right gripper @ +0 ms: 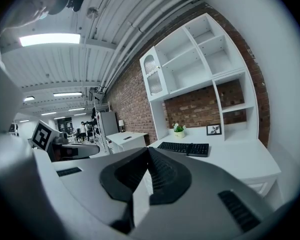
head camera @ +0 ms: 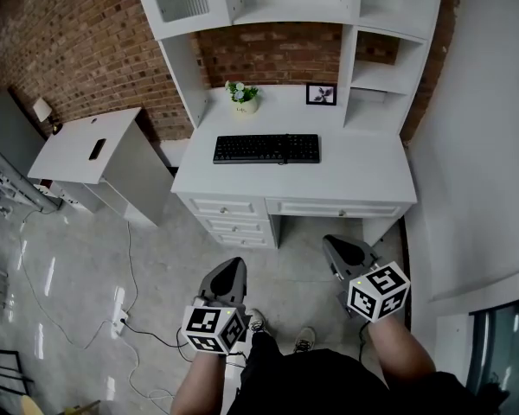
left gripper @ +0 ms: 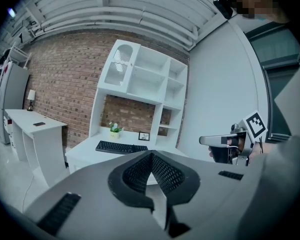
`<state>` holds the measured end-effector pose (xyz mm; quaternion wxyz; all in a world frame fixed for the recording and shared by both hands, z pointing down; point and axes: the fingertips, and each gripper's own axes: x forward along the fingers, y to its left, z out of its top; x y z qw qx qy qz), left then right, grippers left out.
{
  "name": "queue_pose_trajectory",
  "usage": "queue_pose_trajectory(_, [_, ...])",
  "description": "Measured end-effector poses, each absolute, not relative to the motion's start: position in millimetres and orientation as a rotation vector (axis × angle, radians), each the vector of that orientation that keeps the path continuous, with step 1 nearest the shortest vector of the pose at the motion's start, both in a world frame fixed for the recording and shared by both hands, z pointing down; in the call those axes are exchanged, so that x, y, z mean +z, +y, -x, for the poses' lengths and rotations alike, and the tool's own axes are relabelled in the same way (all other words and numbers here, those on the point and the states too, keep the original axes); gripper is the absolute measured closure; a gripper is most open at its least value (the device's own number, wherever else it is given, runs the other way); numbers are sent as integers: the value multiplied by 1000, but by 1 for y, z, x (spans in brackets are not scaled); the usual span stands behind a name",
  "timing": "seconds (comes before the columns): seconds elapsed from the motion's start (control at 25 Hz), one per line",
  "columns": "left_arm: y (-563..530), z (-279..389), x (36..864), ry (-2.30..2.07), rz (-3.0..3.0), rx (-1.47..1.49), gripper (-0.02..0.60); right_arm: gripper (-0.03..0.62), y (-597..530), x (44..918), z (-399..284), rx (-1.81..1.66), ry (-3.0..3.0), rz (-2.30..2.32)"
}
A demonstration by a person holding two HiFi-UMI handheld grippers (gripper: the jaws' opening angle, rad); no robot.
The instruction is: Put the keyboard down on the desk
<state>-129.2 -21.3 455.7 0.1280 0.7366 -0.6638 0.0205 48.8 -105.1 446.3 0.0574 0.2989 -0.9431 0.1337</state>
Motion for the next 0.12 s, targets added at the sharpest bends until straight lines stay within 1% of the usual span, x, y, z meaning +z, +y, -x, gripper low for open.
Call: queue_pose_trajectory(0.12, [-25,128,454,-1927,-2149,62,563,577,-108,445,-49,403,-2860,-908])
